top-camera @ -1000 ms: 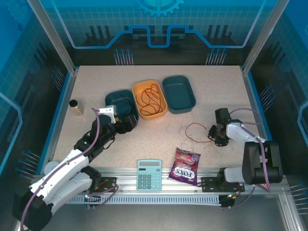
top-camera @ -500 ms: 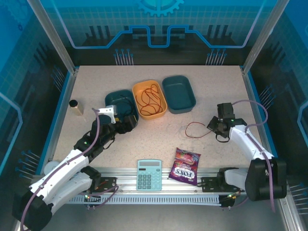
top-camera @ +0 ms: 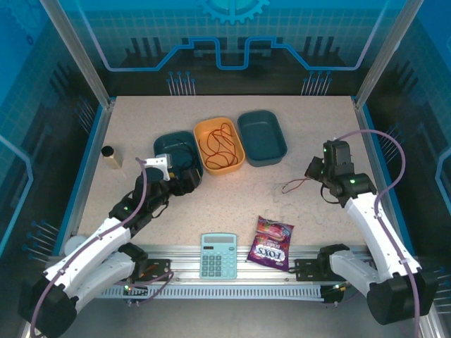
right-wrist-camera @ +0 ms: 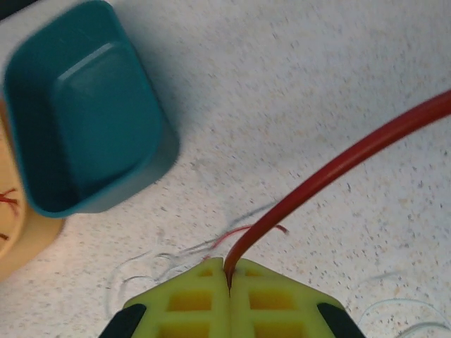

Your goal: Untangle the cables

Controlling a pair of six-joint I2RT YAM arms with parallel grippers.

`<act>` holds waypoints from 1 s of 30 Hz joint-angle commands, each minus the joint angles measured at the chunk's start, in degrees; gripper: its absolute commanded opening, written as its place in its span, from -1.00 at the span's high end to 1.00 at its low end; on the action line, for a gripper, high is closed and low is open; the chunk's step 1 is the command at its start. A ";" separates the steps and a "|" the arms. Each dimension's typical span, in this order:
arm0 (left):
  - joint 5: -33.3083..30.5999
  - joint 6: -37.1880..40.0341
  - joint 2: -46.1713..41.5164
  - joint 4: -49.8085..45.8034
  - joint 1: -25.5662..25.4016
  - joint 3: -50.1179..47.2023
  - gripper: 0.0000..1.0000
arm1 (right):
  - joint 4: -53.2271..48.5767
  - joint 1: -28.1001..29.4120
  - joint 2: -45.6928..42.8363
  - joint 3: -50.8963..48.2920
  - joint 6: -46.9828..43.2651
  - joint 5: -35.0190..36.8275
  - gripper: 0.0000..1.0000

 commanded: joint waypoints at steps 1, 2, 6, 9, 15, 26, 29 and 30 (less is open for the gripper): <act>1.13 -0.90 0.38 1.71 0.23 0.51 -0.99 | -4.30 2.26 -1.19 4.92 -2.85 1.63 1.00; 1.20 -0.88 0.52 1.83 0.22 0.51 -0.99 | -4.73 2.81 -1.23 5.78 -2.87 1.30 1.00; 1.50 -0.92 0.88 1.92 0.21 0.68 -0.99 | -5.72 5.64 -1.00 9.49 -3.31 0.02 1.00; 1.51 -0.89 0.81 1.89 0.23 0.70 -0.98 | -7.02 7.54 -0.51 12.72 -3.79 -0.48 1.00; 2.03 -0.88 0.88 1.91 0.27 0.52 -0.98 | -7.02 8.67 -0.90 17.16 -4.80 -7.55 1.00; 7.55 0.47 1.47 3.91 0.21 1.08 -0.98 | -6.47 8.84 -2.19 21.14 -5.33 -16.76 1.00; 11.34 1.21 2.16 5.63 0.23 1.43 -0.98 | -6.03 8.85 -1.88 22.91 -6.43 -20.13 1.00; 12.84 1.59 2.42 6.33 0.27 1.48 -0.98 | -6.26 8.85 -1.63 23.85 -7.01 -21.26 1.00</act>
